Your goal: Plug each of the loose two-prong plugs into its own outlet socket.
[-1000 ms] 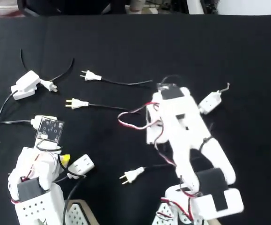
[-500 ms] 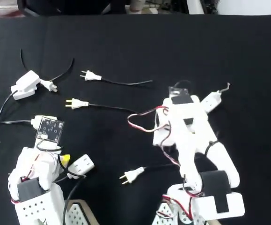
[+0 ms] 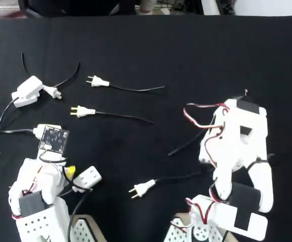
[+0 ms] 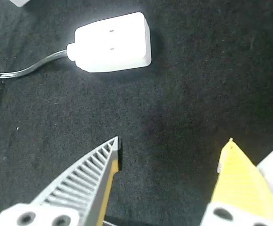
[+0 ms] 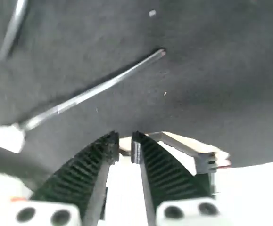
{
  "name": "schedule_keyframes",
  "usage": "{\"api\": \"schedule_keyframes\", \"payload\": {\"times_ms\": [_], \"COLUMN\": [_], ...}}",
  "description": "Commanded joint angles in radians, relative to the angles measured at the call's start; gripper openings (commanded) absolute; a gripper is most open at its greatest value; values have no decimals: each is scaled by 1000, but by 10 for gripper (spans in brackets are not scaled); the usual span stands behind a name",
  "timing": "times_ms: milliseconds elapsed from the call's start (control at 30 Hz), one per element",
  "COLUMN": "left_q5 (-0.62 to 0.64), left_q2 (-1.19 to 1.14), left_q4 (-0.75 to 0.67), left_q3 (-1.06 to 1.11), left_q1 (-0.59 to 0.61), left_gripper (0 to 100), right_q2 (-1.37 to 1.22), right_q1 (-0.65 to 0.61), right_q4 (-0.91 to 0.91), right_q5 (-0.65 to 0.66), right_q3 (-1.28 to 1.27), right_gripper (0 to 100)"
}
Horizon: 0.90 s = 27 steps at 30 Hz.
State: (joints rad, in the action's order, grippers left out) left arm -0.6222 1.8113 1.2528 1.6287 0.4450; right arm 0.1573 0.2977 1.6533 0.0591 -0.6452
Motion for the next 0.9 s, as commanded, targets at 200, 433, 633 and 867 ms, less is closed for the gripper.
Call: {"api": "schedule_keyframes", "payload": {"times_ms": [200, 433, 633, 867], "left_q5": [-12, -12, -14, -14], "left_q2": [8, 8, 8, 8], "left_q4": [6, 5, 0, 0], "left_q3": [-5, -5, 2, 2], "left_q1": [-28, -30, -30, -30], "left_gripper": [332, 332, 332, 332], "right_q2": [22, -159, -308, -421], "right_q1": [-51, 66, 46, -64], "right_q4": [21, 20, -75, -282], "right_q5": [226, 752, 845, 694], "right_q3": [19, 21, 18, 59], "right_gripper": [57, 55, 54, 56]}}
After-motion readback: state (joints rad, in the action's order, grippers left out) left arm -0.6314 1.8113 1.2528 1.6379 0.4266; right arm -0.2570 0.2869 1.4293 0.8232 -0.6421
